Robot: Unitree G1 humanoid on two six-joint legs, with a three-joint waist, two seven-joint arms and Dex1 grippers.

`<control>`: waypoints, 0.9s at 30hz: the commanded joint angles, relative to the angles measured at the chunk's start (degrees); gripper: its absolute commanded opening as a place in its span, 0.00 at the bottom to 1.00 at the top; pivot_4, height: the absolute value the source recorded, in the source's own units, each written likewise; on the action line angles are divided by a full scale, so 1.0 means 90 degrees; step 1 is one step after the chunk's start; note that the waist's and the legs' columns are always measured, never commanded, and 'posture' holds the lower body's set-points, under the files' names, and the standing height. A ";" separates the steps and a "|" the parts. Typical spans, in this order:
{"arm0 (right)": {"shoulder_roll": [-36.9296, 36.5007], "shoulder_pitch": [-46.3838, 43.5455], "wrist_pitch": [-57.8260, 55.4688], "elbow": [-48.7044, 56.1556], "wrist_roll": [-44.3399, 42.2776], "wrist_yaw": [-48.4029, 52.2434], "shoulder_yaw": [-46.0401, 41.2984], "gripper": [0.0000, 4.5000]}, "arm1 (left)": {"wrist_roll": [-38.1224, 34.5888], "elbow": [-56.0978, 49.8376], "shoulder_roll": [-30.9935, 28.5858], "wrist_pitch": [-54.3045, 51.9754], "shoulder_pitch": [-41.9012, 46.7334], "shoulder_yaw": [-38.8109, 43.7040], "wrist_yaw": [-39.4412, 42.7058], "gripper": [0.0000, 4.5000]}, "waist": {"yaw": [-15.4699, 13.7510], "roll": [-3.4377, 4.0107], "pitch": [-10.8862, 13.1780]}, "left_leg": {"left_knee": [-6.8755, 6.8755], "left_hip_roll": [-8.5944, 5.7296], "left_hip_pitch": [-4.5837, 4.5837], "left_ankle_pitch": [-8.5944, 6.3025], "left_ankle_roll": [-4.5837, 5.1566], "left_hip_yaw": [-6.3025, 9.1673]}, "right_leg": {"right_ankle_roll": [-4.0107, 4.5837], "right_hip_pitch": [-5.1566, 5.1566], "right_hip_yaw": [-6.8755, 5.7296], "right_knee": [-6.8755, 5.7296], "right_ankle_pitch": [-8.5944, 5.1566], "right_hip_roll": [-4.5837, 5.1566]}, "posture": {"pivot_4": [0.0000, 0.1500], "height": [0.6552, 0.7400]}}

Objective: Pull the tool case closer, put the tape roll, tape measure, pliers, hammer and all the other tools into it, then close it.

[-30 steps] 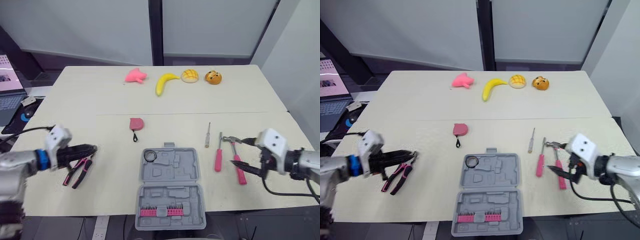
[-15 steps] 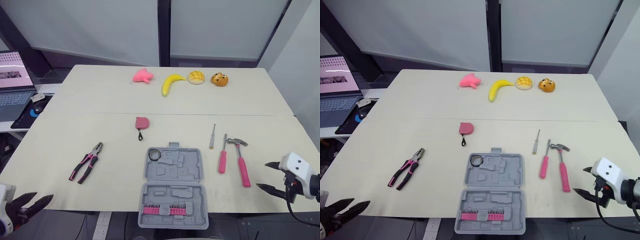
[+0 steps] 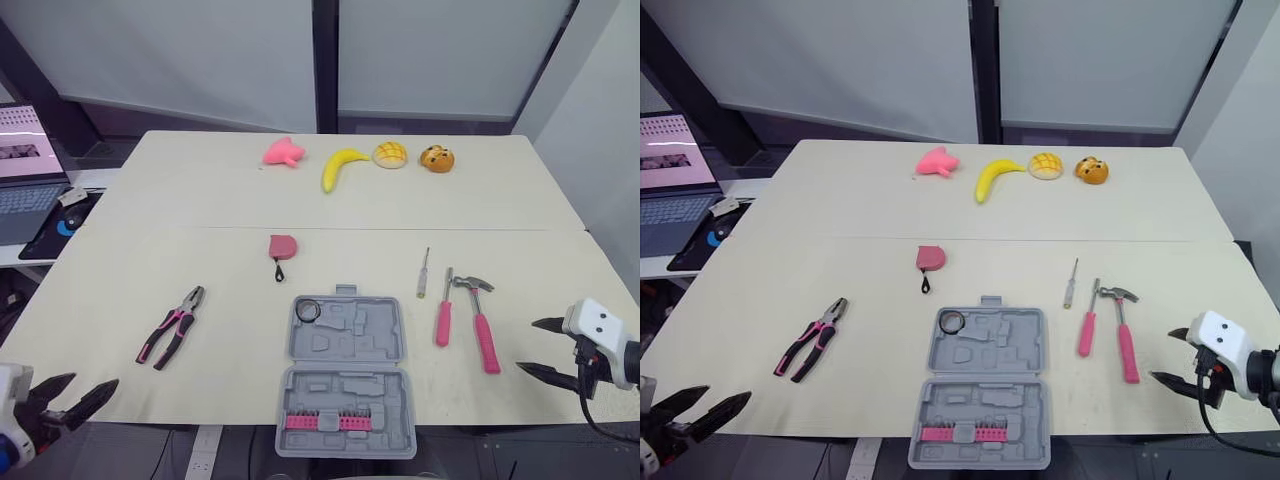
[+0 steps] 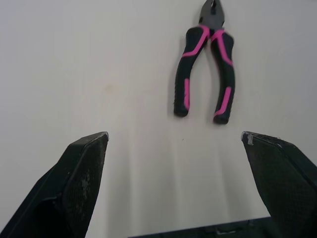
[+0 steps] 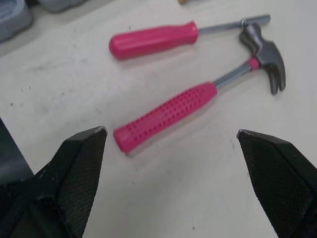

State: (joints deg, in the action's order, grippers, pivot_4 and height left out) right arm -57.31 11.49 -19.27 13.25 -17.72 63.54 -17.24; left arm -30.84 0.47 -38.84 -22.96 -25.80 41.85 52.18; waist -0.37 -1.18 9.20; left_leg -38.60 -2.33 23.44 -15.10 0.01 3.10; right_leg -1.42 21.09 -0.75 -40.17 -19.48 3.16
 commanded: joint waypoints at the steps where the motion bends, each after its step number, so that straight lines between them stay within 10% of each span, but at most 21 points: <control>1: 0.0093 -0.0757 -0.0626 0.0850 -0.0641 -0.0103 0.0284 1.00 | -0.0428 -0.1258 0.0271 -0.0538 0.0266 -0.0149 -0.0745 0.99 | 0.0005 0.0002 0.0000 | 0.0000 0.0000 0.0000 0.0000 0.0000 0.0000 | 0.0000 0.0000 -0.0001 0.0000 0.0000 -0.0001 | 1.00 0.76; 14: 0.0758 -0.3149 -0.1967 0.1516 -0.1210 -0.0652 0.1817 1.00 | 0.0877 -0.1991 0.1852 -0.1137 0.3173 -0.2893 -0.3840 0.99 | -0.0094 -0.0006 -0.0004 | -0.0010 -0.0012 0.0001 -0.0001 0.0000 -0.0002 | -0.0017 -0.0020 0.0002 0.0020 0.0012 -0.0008 | 1.00 0.76; 27: 0.0937 -0.3298 -0.2001 0.1590 -0.1142 -0.0791 0.2197 1.00 | 0.2248 0.1446 0.2855 -0.0826 0.5828 -0.4037 -0.4958 0.99 | -0.0093 -0.0012 -0.0001 | -0.0017 -0.0013 0.0002 0.0000 0.0000 -0.0001 | -0.0019 -0.0019 -0.0003 0.0012 0.0013 -0.0010 | 1.00 0.76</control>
State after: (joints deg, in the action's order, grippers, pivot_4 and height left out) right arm -48.72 -17.96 -37.78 25.94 -27.82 56.65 3.44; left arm -12.05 11.39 -13.39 -31.85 25.09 6.01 8.44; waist -1.20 -1.29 9.20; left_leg -38.75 -2.45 23.46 -15.10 0.00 3.08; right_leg -1.60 20.92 -0.77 -40.07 -19.36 3.07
